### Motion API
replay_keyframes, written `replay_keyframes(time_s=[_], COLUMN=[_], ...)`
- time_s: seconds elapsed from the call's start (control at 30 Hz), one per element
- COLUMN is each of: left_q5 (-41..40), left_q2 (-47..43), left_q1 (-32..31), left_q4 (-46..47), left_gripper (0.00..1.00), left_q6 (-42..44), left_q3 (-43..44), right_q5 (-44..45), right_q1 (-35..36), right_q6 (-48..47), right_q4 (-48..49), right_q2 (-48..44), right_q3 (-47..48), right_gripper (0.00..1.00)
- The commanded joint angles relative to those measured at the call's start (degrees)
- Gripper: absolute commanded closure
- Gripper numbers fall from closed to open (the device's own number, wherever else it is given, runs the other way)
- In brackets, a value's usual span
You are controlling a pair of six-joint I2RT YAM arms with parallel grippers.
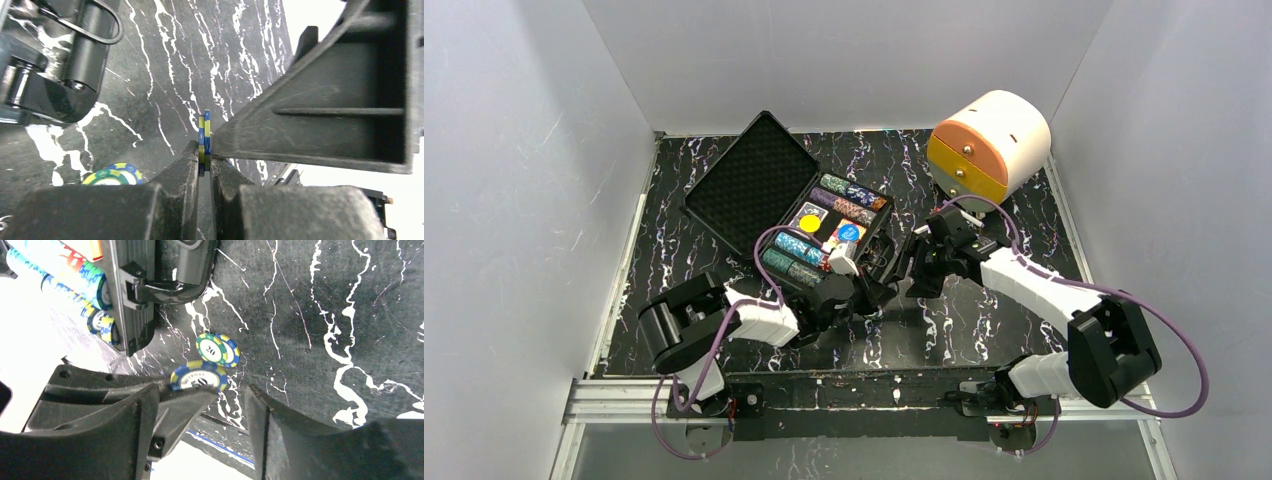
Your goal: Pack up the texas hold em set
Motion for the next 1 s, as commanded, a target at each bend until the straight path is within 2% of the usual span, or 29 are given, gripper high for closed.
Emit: replay_keyframes(time_s=[0.0, 0.1, 0.2, 0.33, 0.47, 0.77, 0.97], left_q5=[-3.26, -2.76, -6.41, -7.95, -8.19, -11.02, -10.83], left_q2=[-5.75, -9.41, -12.95, -17.93, -18.25, -14.25, -10.69], left_q1=[0.35, 0.35, 0.35, 0.48, 0.74, 1.20, 1.88], left_q4=[-6.57, -23.55, -40.89, -54.56, -65.55, -75.90, -79.35], left_gripper=[1.00, 1.00, 1.00, 1.00, 1.00, 1.00, 1.00], left_q6=[7.84, 14.77, 20.19, 26.96, 31.29, 35.45, 37.52], left_q3=[-0.14, 5.30, 10.08, 13.40, 17.24, 23.18, 24.86], right_q5=[2.16, 3.24, 3.98, 5.01, 5.64, 5.23, 5.38], right_q1=[0.10, -0.24, -0.84, -1.75, -3.25, -4.81, -5.27], right_q6=[-2.47, -3.59, -4.99, -6.69, -7.38, -7.82, -8.30], right_q4=[-0.57, -0.97, -1.21, -0.48, -0.57, -0.57, -1.08], right_q2=[-4.09, -4.69, -5.55, -7.82, -9.55, -11.86, -11.97], right_q3=[1.28, 2.70, 2.72, 1.09, -0.77, -4.02, -4.13], right_gripper=[0.26, 0.24, 0.24, 0.23, 0.23, 0.23, 0.23])
